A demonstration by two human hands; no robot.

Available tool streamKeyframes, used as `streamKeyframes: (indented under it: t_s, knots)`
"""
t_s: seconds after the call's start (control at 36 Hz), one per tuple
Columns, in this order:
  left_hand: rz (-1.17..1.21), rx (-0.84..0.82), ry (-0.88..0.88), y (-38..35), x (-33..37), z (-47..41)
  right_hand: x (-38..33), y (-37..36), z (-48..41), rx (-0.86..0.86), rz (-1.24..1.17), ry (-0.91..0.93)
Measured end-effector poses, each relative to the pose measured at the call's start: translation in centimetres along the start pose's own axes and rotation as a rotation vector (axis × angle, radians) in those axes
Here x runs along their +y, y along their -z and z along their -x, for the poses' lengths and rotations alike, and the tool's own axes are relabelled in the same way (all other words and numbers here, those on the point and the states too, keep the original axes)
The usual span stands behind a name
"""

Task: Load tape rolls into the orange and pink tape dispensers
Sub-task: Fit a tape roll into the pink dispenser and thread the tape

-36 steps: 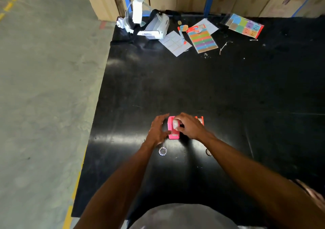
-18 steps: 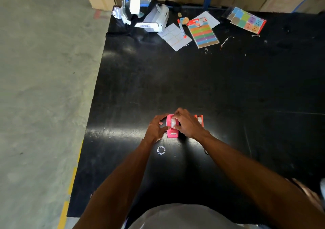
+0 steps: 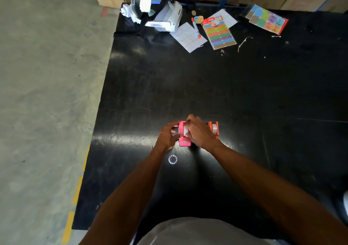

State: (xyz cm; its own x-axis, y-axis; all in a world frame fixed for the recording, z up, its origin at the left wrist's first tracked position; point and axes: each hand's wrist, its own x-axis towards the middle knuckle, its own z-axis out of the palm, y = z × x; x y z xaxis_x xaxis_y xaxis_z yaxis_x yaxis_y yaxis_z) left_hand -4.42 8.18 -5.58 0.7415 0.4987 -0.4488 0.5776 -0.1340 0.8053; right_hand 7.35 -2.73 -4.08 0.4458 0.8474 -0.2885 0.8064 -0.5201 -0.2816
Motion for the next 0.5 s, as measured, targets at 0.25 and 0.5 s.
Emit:
streamKeyframes:
  t_s: [0.25, 0.5]
  knots:
    - [-0.004, 0.002, -0.022, 0.14, 0.23, 0.45, -0.2, -0.2, -0.04, -0.022, 0.073, -0.016]
    - [-0.004, -0.016, -0.012, 0.26, 0.64, 0.59, -0.24, 0.19, 0.76, 0.026, 0.152, 0.011]
